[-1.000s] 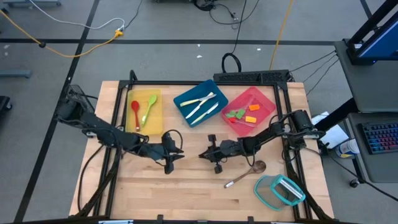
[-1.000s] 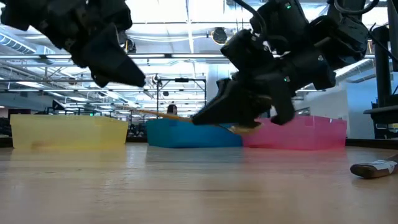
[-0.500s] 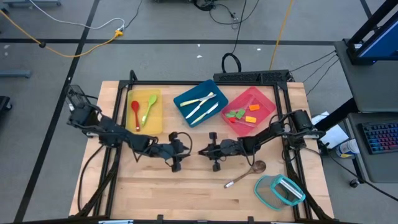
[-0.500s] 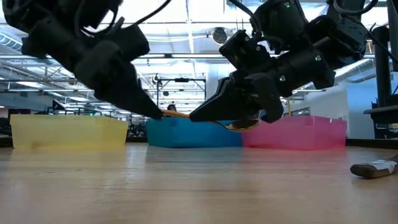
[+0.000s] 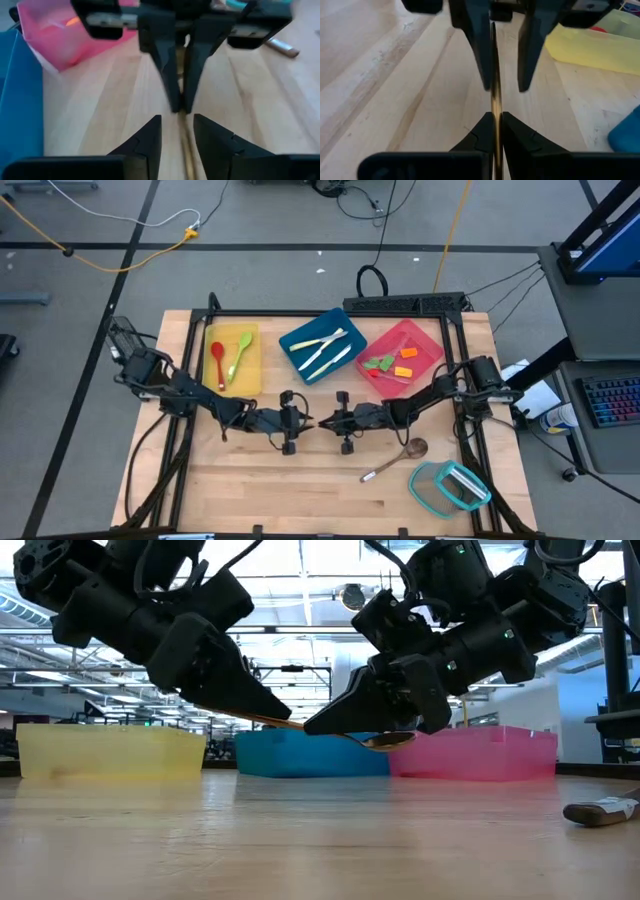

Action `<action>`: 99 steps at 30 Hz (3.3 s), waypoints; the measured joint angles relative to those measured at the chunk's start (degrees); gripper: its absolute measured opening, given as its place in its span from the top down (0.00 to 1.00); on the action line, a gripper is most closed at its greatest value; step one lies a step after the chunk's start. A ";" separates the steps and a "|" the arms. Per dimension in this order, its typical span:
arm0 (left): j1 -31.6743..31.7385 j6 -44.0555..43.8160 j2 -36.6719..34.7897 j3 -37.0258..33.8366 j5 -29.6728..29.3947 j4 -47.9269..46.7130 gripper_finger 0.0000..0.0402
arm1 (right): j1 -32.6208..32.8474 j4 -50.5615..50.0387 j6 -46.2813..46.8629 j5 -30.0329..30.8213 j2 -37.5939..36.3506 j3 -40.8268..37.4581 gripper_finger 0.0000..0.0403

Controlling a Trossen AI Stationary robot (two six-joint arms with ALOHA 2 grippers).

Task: Pick & Place Kitchen Items
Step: Put the gold spoon into the yellow bin

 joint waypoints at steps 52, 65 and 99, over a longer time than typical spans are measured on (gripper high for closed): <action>0.59 1.62 -0.05 0.04 0.00 -0.45 0.75 | -2.59 5.29 0.49 -3.25 0.00 -0.02 0.96; 0.59 3.89 -0.05 0.04 -0.07 -0.52 0.84 | -2.51 5.38 1.61 -4.66 0.00 -0.02 0.96; 2.10 2.80 -0.05 0.04 1.26 -1.44 0.72 | -2.03 5.85 0.88 -4.55 0.02 -0.02 0.96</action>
